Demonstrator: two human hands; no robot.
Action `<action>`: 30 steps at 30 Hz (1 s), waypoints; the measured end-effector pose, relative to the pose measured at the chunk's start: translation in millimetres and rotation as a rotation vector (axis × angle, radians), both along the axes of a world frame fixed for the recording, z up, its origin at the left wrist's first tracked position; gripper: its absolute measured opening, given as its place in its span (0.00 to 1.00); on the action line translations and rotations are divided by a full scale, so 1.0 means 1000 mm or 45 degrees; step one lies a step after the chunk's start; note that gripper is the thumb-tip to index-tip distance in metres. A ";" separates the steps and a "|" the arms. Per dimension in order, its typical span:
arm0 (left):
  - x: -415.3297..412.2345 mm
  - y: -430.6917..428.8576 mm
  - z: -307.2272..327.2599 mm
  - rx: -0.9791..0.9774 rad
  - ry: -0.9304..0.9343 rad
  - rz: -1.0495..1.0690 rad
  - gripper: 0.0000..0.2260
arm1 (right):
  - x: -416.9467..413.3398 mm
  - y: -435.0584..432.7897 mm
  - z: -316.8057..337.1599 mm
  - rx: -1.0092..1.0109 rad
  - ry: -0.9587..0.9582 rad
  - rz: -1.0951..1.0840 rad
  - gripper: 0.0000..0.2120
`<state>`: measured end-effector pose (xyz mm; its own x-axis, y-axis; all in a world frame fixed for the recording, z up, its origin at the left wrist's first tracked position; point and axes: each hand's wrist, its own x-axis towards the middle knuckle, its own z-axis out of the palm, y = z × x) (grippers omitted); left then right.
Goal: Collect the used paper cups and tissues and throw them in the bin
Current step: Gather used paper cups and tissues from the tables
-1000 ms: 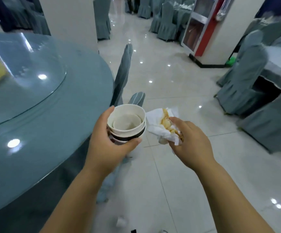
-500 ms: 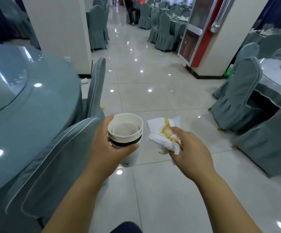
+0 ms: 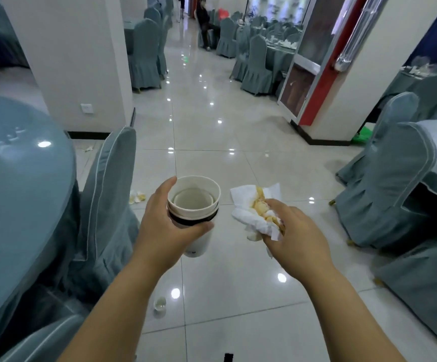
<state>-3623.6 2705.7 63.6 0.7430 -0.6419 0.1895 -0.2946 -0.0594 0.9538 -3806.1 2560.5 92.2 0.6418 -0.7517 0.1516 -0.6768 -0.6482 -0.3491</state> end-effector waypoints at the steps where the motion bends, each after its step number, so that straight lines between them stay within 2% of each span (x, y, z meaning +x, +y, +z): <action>1: 0.011 -0.017 0.002 -0.003 0.003 0.015 0.44 | 0.011 -0.019 0.001 0.001 -0.003 0.006 0.25; 8: 0.093 -0.126 0.000 0.019 0.001 0.109 0.46 | 0.099 -0.146 -0.009 0.053 -0.007 0.054 0.25; 20: 0.256 -0.326 0.015 0.019 -0.026 0.450 0.44 | 0.314 -0.390 0.002 0.054 -0.056 0.378 0.24; 30: 0.436 -0.408 0.002 0.010 0.008 0.688 0.40 | 0.540 -0.492 -0.010 0.164 -0.071 0.634 0.24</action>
<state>-3187.8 2297.3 66.1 0.9688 -0.1692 0.1810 -0.2146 -0.2083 0.9542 -3266.4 2068.9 82.3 0.9202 -0.3719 0.1225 -0.2749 -0.8364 -0.4741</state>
